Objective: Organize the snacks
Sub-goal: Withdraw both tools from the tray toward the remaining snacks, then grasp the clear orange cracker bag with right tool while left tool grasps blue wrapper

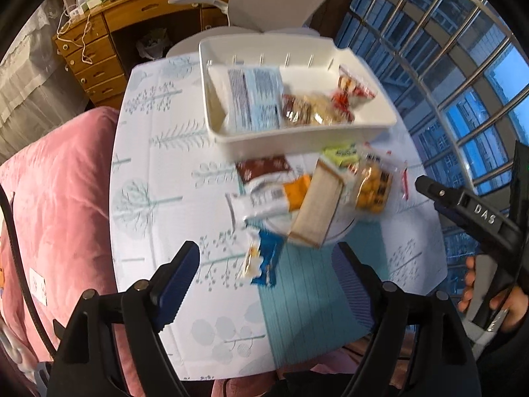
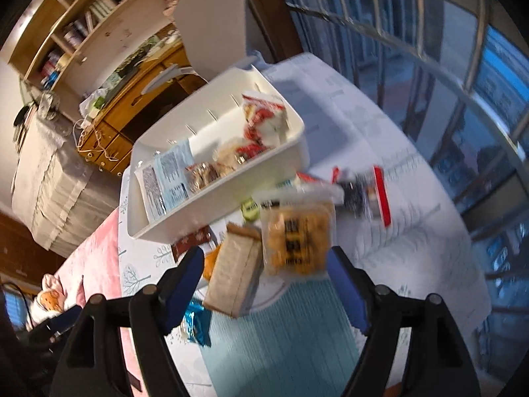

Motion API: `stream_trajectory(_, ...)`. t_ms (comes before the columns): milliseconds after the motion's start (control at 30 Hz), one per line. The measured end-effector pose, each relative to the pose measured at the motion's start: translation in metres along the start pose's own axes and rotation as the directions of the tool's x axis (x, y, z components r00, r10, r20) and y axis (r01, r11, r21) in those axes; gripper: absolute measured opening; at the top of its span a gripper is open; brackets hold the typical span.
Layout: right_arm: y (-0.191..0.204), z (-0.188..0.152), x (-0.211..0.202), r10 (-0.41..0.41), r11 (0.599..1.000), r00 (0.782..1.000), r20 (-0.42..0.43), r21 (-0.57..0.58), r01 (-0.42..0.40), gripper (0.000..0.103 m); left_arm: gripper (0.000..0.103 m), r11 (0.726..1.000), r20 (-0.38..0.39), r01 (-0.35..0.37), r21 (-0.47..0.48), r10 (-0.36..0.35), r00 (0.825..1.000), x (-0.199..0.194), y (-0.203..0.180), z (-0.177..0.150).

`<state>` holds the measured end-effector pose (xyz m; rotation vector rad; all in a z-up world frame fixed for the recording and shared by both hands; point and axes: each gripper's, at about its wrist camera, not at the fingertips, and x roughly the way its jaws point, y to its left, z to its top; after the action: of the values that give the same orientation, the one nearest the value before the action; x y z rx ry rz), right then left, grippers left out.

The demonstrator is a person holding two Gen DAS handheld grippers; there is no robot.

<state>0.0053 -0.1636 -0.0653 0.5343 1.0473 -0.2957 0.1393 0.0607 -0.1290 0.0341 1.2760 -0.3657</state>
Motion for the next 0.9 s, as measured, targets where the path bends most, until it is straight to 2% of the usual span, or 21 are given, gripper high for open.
stream_trajectory(267,-0.010,-0.021,0.023,-0.025,0.999,0.998,-0.062,0.020,0.026,0.079,0.082,1.000,-0.092,-0.017,-0.012,0.015,0.996,0.044,0.008,-0.018)
stream_trajectory(467,-0.022,-0.025,0.052,-0.043,0.998,0.994,-0.096,0.043,0.048,0.079,0.082,1.000,-0.166,-0.015,0.026,0.019,0.986,0.086,0.001,-0.023)
stream_trajectory(700,-0.030,-0.025,0.082,-0.051,0.997,0.993,-0.104,0.052,0.056,0.079,0.082,0.994,-0.205,-0.091,0.063,0.102,0.973,0.127,-0.008,-0.019)
stream_trajectory(900,-0.029,-0.022,0.097,-0.105,0.994,0.992,-0.066,0.025,0.107,0.082,0.082,0.987,-0.207,-0.136,0.087,0.152,0.967,0.147,-0.015,-0.015)
